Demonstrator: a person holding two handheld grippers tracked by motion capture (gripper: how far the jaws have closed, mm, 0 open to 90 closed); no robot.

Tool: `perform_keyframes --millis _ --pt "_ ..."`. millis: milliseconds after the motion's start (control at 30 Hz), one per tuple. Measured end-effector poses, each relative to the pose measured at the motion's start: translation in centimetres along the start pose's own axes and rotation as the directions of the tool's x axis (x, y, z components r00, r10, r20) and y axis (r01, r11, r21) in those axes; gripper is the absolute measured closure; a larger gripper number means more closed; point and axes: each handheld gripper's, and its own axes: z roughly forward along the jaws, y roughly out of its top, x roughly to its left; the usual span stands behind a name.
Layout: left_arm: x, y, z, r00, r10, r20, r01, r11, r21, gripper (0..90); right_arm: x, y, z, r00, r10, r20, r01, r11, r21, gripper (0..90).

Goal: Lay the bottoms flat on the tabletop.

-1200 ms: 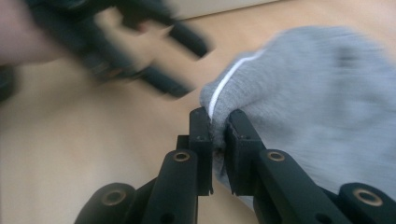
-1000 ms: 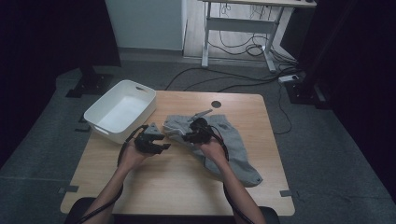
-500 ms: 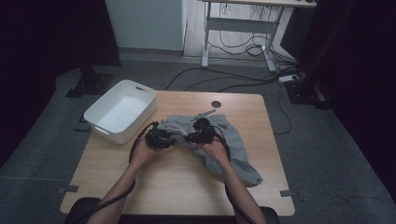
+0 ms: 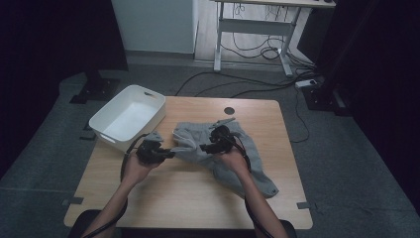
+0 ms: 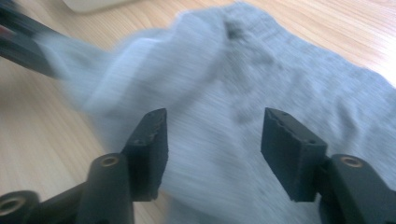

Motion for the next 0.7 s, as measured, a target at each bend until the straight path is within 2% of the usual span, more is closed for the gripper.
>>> perform_keyframes --millis 167,400,433,467,700 --pt "-0.3 -2.9 -2.4 0.9996 -0.023 -0.018 0.024 0.9995 0.02 82.3 -0.7 -1.9 -0.6 0.9997 0.01 0.024 -0.01 1.0 0.029 36.6" --pt "-0.1 -7.4 -4.8 0.9947 -0.096 -0.035 0.098 0.9945 0.038 82.2 -1.2 -5.3 -1.8 0.9976 0.024 0.064 -0.028 0.997 0.069 35.2" --pt "-0.2 -8.0 -5.1 0.9939 -0.103 -0.039 0.105 0.9936 0.043 82.1 -1.4 -6.3 -2.2 0.9971 0.031 0.07 -0.036 0.997 0.068 35.1" --pt "-0.3 -8.6 -5.4 0.9932 -0.107 -0.045 0.11 0.9927 0.05 82.1 -1.4 -6.3 -2.2 0.9971 0.031 0.07 -0.036 0.997 0.068 35.1" --pt "-1.5 -12.2 -7.4 0.9895 -0.124 -0.075 0.132 0.9844 0.116 81.3 -2.0 -9.8 -3.8 0.9931 0.06 0.101 -0.068 0.995 0.075 35.1"
